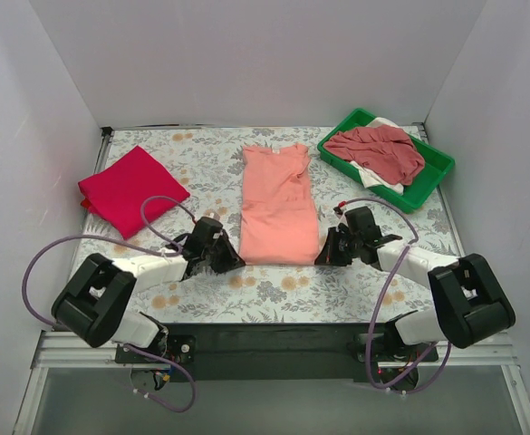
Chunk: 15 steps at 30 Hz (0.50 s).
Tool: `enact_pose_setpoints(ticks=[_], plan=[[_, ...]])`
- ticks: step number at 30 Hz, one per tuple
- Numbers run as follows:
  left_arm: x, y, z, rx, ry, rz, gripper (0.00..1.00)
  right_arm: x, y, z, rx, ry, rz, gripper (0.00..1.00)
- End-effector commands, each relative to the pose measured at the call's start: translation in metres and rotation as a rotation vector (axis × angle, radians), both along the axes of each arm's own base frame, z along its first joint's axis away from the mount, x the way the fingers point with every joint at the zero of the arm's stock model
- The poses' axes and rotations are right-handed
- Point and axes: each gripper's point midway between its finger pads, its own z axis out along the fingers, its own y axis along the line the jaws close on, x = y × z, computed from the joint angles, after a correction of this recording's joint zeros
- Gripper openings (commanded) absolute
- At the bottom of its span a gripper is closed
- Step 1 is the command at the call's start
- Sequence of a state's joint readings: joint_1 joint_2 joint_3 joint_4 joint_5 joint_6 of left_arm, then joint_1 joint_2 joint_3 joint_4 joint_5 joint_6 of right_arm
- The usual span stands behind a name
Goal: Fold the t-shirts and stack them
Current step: Fold the tshirt
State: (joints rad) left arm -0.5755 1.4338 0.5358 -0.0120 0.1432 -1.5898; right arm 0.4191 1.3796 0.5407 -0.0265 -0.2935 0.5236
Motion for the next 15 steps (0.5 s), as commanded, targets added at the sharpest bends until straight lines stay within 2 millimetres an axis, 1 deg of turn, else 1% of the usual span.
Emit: enact_pose_setpoints(ticks=[1,3,4,5,6,7,8,9,10,11,12,13,14,15], plan=[[-0.027,0.01,-0.001,-0.017,0.007,-0.012,0.0,-0.015,0.006,0.008,0.055,-0.015,0.056,0.01],[-0.042,0.01,-0.002,-0.036,0.021,-0.033,0.0,-0.028,0.008,0.007,0.075,0.003,0.083,0.01],[-0.053,0.015,-0.005,-0.046,0.032,-0.028,0.0,-0.039,0.006,0.003,0.079,0.018,0.087,0.01],[-0.06,0.014,-0.004,-0.058,0.032,-0.039,0.0,-0.044,0.006,0.003,0.087,0.022,0.089,0.01],[-0.069,0.014,-0.004,-0.074,0.045,-0.047,0.0,-0.053,0.008,0.002,0.094,0.037,0.1,0.01],[-0.074,0.013,0.003,-0.104,0.04,-0.047,0.0,-0.062,0.007,0.001,0.1,0.041,0.106,0.01],[-0.088,0.014,-0.003,-0.104,0.064,-0.06,0.0,-0.07,0.009,0.001,0.108,0.044,0.125,0.01],[-0.094,0.014,-0.003,-0.11,0.067,-0.061,0.0,-0.075,0.01,0.007,0.122,0.03,0.137,0.01],[-0.099,0.015,0.003,-0.124,0.051,-0.062,0.0,-0.081,0.011,0.007,0.128,0.042,0.131,0.01],[-0.111,0.015,-0.001,-0.129,0.079,-0.061,0.0,-0.093,0.011,0.003,0.124,0.054,0.152,0.01],[-0.115,0.016,0.0,-0.13,0.08,-0.057,0.0,-0.098,0.01,0.007,0.125,0.042,0.15,0.01],[-0.123,0.019,-0.003,-0.123,0.102,-0.057,0.0,-0.104,0.009,0.007,0.125,0.059,0.138,0.01],[-0.13,0.015,0.004,-0.153,0.102,-0.066,0.0,-0.114,0.008,0.005,0.12,0.07,0.154,0.01],[-0.135,0.016,0.004,-0.161,0.112,-0.07,0.0,-0.119,0.006,0.008,0.121,0.063,0.148,0.01]])
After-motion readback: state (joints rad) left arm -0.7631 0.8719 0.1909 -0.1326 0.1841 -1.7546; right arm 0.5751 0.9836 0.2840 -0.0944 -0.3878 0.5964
